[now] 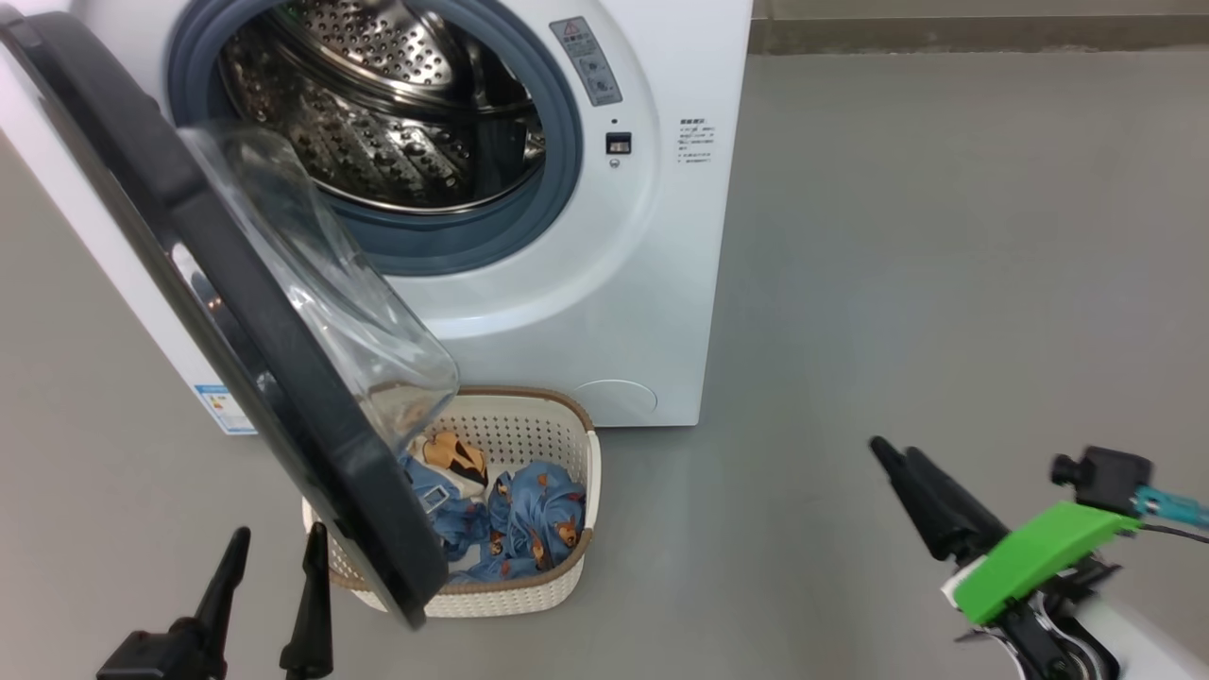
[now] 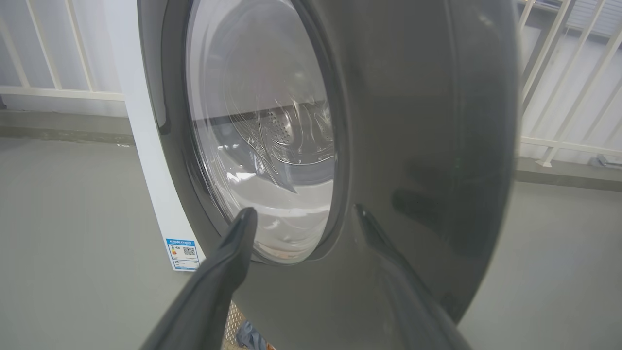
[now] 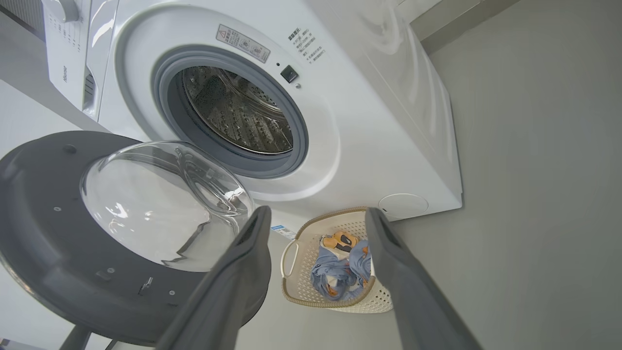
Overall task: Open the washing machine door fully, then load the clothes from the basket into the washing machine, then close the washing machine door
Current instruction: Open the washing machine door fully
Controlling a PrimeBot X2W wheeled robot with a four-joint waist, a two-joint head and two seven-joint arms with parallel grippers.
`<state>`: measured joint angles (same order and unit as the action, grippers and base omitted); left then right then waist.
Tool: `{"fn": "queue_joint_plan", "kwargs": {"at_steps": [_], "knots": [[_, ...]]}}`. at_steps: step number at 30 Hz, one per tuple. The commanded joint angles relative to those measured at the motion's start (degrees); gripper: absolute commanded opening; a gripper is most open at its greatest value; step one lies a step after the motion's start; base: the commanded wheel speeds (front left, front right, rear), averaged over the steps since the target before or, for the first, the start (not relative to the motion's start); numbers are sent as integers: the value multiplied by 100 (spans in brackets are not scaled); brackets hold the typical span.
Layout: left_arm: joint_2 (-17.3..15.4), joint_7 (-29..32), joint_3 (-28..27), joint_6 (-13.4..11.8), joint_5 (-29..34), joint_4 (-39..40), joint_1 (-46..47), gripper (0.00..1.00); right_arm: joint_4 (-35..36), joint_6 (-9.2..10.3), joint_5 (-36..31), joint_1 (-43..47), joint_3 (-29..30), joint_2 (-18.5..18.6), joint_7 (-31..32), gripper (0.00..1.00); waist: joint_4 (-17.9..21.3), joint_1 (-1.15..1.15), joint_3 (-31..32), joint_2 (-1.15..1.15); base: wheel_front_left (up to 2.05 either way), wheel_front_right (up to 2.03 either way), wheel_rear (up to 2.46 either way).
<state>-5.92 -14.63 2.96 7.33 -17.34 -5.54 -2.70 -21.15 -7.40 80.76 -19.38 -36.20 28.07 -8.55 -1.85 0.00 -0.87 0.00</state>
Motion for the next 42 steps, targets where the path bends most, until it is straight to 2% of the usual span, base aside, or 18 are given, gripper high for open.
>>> {"fn": "queue_joint_plan", "kwargs": {"at_steps": [1, 6, 9, 15, 21, 25, 29, 42], "knots": [[-68, -37, -233, 15, 87, 183, 35, 100, 27, -9, -219, 111, -93, 199, -344, 100, 37, 0, 21, 0, 0, 0, 0], [-49, -37, -239, 15, 88, 187, -7, 100, -205, -9, -603, 115, -37, 287, -615, 100, 72, 0, 42, 0, 0, 0, 0], [-35, -37, -243, 15, 92, 207, -33, 100, -370, -9, -1207, 110, 419, 231, -640, 100, 100, 0, 45, 0, 0, 0, 0], [-23, -37, -225, 15, 94, 232, -22, 100, -348, -9, -2763, 437, 1623, -234, -643, 100, 89, 0, 14, 0, 0, 0, 0], [-26, -37, -228, 15, 95, 235, 5, 100, -117, -9, -3949, 772, 2811, -797, -644, 100, 46, 0, -4, 0, 0, 0, 0], [-31, -37, -215, 15, 101, 232, 20, 100, 27, -9, -4546, 944, 3335, -1090, -644, 100, 4, 0, -4, 0, 0, 0, 0], [-26, -37, -203, 15, 112, 242, 22, 100, 40, -9, -4951, 1141, 3500, -1295, -644, 100, -44, 0, 1, 0, 0, 0, 0], [-15, -37, -209, 15, 85, 220, 120, 100, -61, -9, -5254, 1414, 3742, -1607, -644, 100, -89, 0, -107, 0, 0, 0, 0]]}}
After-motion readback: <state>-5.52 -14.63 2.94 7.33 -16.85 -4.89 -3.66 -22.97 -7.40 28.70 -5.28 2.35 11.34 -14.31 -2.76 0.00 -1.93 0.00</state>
